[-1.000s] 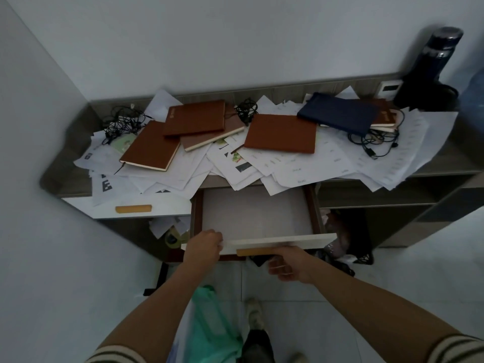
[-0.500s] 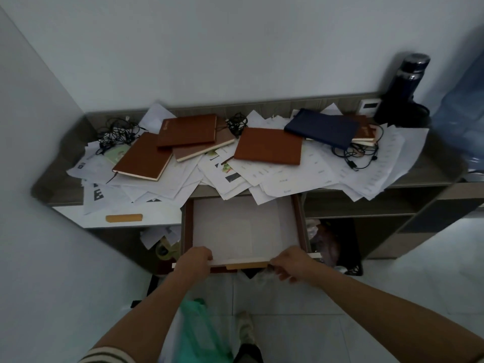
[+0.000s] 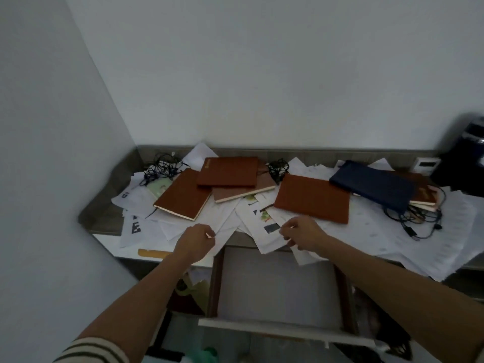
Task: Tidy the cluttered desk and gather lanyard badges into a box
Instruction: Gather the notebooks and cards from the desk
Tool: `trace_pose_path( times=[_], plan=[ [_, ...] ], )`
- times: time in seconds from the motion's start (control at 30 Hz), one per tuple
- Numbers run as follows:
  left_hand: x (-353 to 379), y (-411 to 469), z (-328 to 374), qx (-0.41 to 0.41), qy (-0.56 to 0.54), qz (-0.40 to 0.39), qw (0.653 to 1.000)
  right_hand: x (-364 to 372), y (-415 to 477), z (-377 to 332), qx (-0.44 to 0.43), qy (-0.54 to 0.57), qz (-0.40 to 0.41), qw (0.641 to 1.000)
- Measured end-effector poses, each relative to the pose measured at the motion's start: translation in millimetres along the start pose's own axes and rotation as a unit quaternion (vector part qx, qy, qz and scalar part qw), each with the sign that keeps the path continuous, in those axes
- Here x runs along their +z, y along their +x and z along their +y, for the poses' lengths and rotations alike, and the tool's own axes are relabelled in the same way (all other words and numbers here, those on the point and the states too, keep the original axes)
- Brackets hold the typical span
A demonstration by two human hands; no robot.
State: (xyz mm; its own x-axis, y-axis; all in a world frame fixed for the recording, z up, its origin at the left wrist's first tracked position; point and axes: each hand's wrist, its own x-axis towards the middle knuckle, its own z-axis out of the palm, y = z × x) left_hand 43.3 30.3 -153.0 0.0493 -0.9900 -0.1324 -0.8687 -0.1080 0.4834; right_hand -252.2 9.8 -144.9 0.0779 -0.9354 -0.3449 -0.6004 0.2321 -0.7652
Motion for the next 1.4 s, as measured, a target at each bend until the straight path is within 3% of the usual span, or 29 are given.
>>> trace_pose_path(
  times=[0.23,0.37,0.43,0.63,0.87,0.93,1.03,1.17,1.3,1.4],
  plan=[
    [-39.5,76.3,-48.9,-0.022,0.033,0.032,0.999,14.4,92.8,-64.3,0.014,0.074,0.011,0.997],
    [-64.5,129.6,-77.2,-0.075,0.08,0.081,0.991,26.2,156.3,-98.4,0.008,0.104,0.073,0.992],
    [-67.2,149.9,-84.4,-0.108,0.125,0.066,0.984,30.1,181.8,-107.8,0.027,0.141,0.082,0.986],
    [-56.8,179.3,-97.2,-0.127,0.121,0.049,0.983,27.7,222.0,-120.1,0.121,0.185,0.076,0.972],
    [-66.2,187.5,-101.9,-0.165,-0.078,0.003,0.983,32.9,230.9,-127.4,0.189,0.236,0.044,0.952],
    [-68.4,186.9,-102.0,-0.19,-0.215,0.001,0.958,43.5,226.6,-131.1,0.19,0.252,0.028,0.949],
    [-70.5,177.0,-98.8,-0.244,-0.414,0.006,0.877,53.4,213.2,-138.1,0.191,0.309,-0.004,0.932],
    [-58.2,153.9,-88.1,-0.308,-0.53,0.004,0.79,62.7,189.0,-134.3,0.171,0.352,-0.086,0.916],
    [-42.1,134.8,-82.3,-0.321,-0.563,0.021,0.761,74.8,176.4,-121.5,0.135,0.288,-0.051,0.947],
    [-33.7,121.5,-83.5,-0.321,-0.578,0.03,0.75,78.4,175.9,-118.9,0.14,0.294,0.014,0.945]
  ],
)
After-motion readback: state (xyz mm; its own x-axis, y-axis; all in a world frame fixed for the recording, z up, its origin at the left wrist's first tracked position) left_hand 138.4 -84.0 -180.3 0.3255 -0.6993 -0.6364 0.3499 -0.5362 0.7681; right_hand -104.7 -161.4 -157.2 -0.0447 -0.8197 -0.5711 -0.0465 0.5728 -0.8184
